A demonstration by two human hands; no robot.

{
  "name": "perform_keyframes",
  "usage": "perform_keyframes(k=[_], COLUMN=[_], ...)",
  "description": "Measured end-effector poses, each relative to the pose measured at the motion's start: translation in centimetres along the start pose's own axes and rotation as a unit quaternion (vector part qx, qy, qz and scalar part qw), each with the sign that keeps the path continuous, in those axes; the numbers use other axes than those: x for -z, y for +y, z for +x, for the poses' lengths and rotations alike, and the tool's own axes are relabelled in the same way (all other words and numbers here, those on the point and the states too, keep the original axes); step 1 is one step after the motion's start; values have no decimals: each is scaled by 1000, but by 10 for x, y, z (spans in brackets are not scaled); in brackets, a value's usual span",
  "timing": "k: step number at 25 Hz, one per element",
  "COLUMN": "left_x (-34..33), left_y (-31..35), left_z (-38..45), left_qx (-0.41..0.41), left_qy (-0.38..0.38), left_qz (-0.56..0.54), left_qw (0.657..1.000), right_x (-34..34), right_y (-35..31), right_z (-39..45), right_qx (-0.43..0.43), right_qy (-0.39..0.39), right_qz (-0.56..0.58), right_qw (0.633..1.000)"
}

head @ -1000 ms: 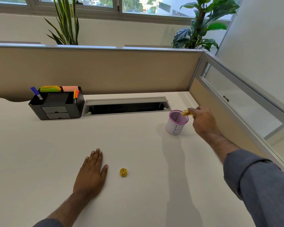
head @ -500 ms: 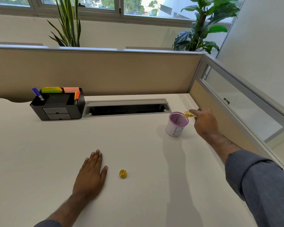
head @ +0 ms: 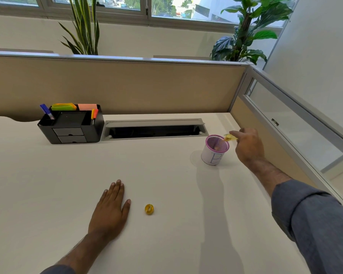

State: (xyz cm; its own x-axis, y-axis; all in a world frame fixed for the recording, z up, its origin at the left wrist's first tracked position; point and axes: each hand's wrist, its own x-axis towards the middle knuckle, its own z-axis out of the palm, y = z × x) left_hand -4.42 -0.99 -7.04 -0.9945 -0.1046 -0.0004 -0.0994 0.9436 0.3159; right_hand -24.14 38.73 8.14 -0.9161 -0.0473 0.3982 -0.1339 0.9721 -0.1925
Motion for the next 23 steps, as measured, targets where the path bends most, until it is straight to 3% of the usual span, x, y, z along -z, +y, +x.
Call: perform_keyframes(k=[13,16,19,23], left_x=[1,1,6,9], left_y=[2,5,7,25], left_z=[0,0,1,-2], left_qx=[7,9,12,-44], left_qy=[-4,-10,1,26], left_qz=[-2,1,-43,-100], left_qw=[1000,1000,999,994], right_x=[-3,-14,-21,-23], right_y=[-6,-4,-9,-19], right_z=[4,4,3,-6], right_qx=[70,-42,-209,-273], right_qy=[1,-3,-18,-59], right_qz=[-45,100,328,504], right_qw=[997,994,921,817])
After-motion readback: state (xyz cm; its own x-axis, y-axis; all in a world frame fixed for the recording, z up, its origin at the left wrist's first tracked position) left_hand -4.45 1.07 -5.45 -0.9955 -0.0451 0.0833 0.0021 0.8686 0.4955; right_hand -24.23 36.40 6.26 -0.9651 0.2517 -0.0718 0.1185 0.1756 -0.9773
